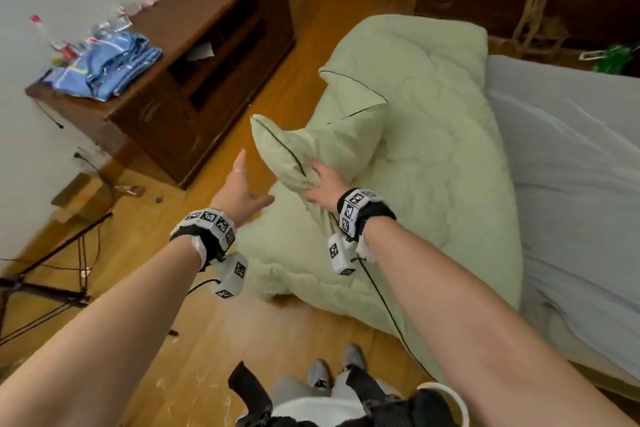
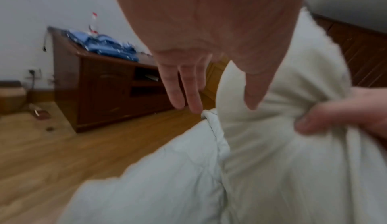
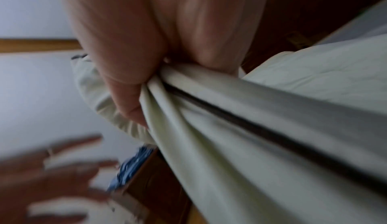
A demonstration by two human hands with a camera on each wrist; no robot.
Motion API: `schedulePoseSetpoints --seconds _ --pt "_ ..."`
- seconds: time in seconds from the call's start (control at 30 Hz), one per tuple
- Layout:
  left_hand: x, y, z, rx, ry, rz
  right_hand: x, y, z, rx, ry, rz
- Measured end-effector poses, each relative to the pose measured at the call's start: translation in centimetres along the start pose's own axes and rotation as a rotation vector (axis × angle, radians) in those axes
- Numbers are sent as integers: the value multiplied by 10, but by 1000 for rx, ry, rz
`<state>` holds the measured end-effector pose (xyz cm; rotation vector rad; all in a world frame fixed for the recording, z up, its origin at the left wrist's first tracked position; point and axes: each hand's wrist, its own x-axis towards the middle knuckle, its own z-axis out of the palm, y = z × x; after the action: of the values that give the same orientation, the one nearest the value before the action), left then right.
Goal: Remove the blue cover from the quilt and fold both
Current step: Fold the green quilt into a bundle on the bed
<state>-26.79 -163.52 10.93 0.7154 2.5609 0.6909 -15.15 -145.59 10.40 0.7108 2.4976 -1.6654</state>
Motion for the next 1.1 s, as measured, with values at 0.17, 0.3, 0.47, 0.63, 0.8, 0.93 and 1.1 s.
schedulePoseSetpoints --seconds 0.17,0.3,0.47,0.63,0.8,0.93,1.1 --pt "-2 -48 -45 241 -1 124 11 -4 64 -33 -134 65" --pt "29 -80 -53 358 8 233 35 -11 81 -67 -162 99" --pt "70 -120 -67 259 -301 232 84 -15 134 -39 -93 161" --pt "104 -184 -122 179 -346 273 132 -60 211 -71 17 205" --pt "137 -251 -225 159 -333 236 184 -143 290 -42 20 141" --pt "137 -313 -304 135 -303 150 230 -204 351 -167 -111 64" --pt "120 -421 -304 219 -334 -74 251 -226 421 -307 -415 166"
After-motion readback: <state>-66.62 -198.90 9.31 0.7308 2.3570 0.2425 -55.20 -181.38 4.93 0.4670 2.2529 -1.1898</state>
